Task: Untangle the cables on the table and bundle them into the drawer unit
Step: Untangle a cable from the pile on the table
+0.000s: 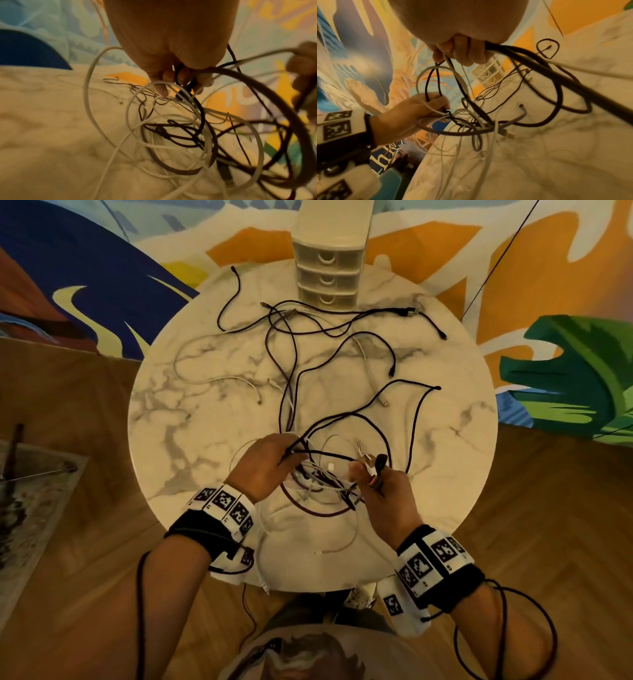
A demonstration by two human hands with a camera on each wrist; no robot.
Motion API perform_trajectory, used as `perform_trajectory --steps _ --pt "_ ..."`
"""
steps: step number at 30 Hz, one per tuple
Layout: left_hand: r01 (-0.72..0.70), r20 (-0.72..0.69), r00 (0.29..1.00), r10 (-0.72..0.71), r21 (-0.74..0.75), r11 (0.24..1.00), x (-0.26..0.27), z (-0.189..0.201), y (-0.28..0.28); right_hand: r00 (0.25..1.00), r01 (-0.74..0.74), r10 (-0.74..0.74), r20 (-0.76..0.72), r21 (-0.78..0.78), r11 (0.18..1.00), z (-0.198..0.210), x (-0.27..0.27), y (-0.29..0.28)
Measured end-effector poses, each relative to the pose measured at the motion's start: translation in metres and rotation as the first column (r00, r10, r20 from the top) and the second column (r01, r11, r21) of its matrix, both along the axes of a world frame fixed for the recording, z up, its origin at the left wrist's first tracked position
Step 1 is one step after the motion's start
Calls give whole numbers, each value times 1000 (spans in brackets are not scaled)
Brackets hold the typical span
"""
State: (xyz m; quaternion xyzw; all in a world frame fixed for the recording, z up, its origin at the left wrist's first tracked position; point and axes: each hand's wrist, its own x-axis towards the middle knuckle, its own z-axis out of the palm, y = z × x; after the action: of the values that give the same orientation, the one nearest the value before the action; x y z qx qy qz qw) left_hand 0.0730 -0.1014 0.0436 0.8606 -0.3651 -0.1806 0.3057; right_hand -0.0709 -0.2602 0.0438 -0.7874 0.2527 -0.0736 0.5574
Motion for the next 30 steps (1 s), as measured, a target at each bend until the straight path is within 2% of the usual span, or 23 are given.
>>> perform_trajectory --steps 4,8,11,14,16,18,22,24,25,26,27,28,30 --pt "-67 -183 981 63 -12 998 3 6 -3 999 -22 24 -45 53 998 0 -4 -11" --pt "-54 -344 939 19 -93 994 6 25 -11 985 -108 103 -142 -30 994 -8 -1 -22" --pt "-196 -470 878 88 -186 963 10 28 -10 956 -229 198 -217 -130 965 -10 -4 -24" --pt "-303 -378 900 217 -186 935 19 22 -7 929 -314 283 -237 -103 944 -8 -14 -15" --pt "-311 -252 928 274 -124 942 22 27 -13 943 -272 254 -214 -61 960 -5 -19 -12" --pt "-306 -155 945 289 -97 947 25 36 -22 978 -173 171 -122 -7 985 0 -15 -12" --pt "-88 -65 995 79 -146 985 15 62 -38 998 42 -46 51 83 996 40 4 -21" --pt "-21 6 1000 23 -148 989 10 73 -44 998 -29 24 56 100 995 58 12 -26" --pt "-34 -6 999 33 -163 986 11 76 -47 992 -129 128 12 90 988 63 16 -25" --pt "-66 -55 997 56 -198 978 13 78 -49 961 -265 271 -60 88 960 67 18 -22" --pt "-113 -130 988 82 -248 962 16 79 -50 896 -404 415 -156 100 909 68 19 -16" --pt "-168 -211 972 107 -297 940 19 79 -50 805 -524 533 -262 107 845 66 18 -10" --pt "-254 -325 936 135 -361 897 20 78 -50 622 -694 665 -414 102 713 55 15 3"
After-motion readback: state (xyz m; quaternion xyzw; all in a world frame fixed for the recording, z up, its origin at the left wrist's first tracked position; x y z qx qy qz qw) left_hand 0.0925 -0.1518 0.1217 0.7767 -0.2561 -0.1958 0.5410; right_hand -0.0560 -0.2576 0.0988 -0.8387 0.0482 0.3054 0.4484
